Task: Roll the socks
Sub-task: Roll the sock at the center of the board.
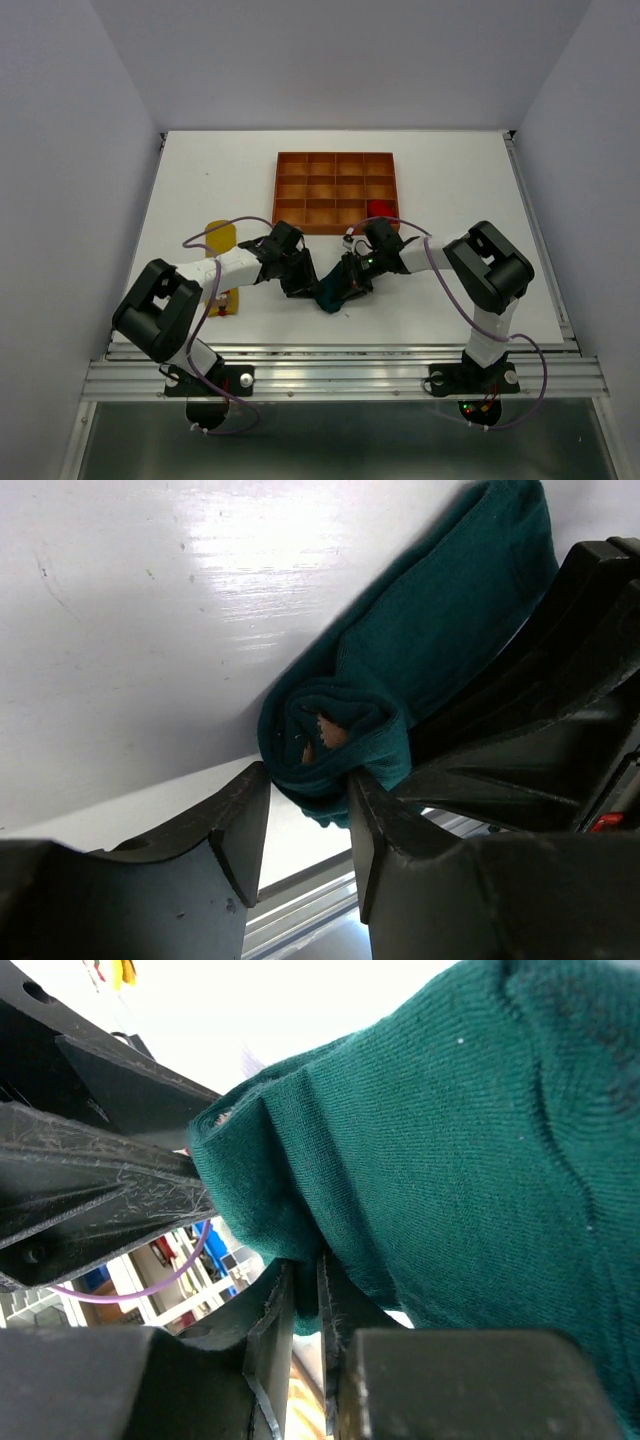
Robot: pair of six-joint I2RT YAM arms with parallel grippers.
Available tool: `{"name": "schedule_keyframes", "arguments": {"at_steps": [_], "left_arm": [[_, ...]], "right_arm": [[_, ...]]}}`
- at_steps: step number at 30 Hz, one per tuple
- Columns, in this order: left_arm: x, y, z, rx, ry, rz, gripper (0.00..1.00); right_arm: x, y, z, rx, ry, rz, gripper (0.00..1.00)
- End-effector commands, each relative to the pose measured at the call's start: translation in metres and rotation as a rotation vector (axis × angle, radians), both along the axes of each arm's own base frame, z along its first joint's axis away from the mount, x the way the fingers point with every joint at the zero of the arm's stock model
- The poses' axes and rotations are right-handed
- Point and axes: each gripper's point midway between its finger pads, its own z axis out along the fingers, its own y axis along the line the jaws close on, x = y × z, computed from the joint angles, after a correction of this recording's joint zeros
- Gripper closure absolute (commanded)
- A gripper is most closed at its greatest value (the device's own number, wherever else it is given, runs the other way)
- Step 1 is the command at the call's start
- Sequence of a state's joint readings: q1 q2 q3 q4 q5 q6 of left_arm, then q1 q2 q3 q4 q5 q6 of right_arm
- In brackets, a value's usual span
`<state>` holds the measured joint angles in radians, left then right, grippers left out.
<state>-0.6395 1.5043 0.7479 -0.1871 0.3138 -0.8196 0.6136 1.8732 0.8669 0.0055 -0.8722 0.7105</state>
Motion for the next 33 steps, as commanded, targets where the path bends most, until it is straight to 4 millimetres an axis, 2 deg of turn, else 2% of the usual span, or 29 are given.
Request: {"name": "schedule_keyframes", "arguments": {"at_steps": [1, 5, 8, 12, 14, 15, 17, 21, 25, 28, 33], "left_arm": [[0.014, -0.003, 0.001, 0.026, -0.034, 0.013, 0.57], [0.014, 0.002, -0.007, 0.078, -0.018, 0.026, 0.62], [0.014, 0.006, -0.011, 0.128, -0.013, 0.034, 0.63], [0.012, 0.005, -0.014, 0.157, -0.003, 0.042, 0.64], [0.013, 0.004, -0.015, 0.175, -0.001, 0.047, 0.65], [0.01, 0.003, -0.015, 0.182, 0.003, 0.041, 0.65], [0.01, 0.001, -0.013, 0.182, 0.002, 0.042, 0.65], [0.008, -0.001, -0.009, 0.192, -0.001, 0.046, 0.65], [0.005, -0.003, -0.007, 0.189, 0.001, 0.053, 0.65], [0.003, -0.005, -0.006, 0.188, 0.004, 0.053, 0.65], [0.001, -0.006, -0.006, 0.189, 0.007, 0.054, 0.65]], "right_arm": [[0.012, -0.002, -0.008, -0.031, -0.071, -0.008, 0.79], [0.016, -0.007, -0.003, -0.076, -0.132, 0.017, 0.67], [0.031, -0.012, 0.005, -0.121, -0.253, 0.013, 0.55], [0.044, -0.013, 0.039, -0.095, -0.416, 0.007, 0.54], [0.049, -0.015, 0.047, -0.127, -0.504, 0.001, 0.53], [0.046, -0.012, 0.059, -0.124, -0.58, 0.024, 0.52], [0.047, -0.013, 0.066, -0.157, -0.66, 0.031, 0.52], [0.036, -0.003, 0.086, -0.151, -0.781, 0.056, 0.51], [0.023, 0.006, 0.089, -0.204, -0.886, 0.083, 0.51], [0.023, 0.008, 0.084, -0.249, -0.924, 0.077, 0.51], [0.009, 0.015, 0.073, -0.313, -0.989, 0.113, 0.51]]}}
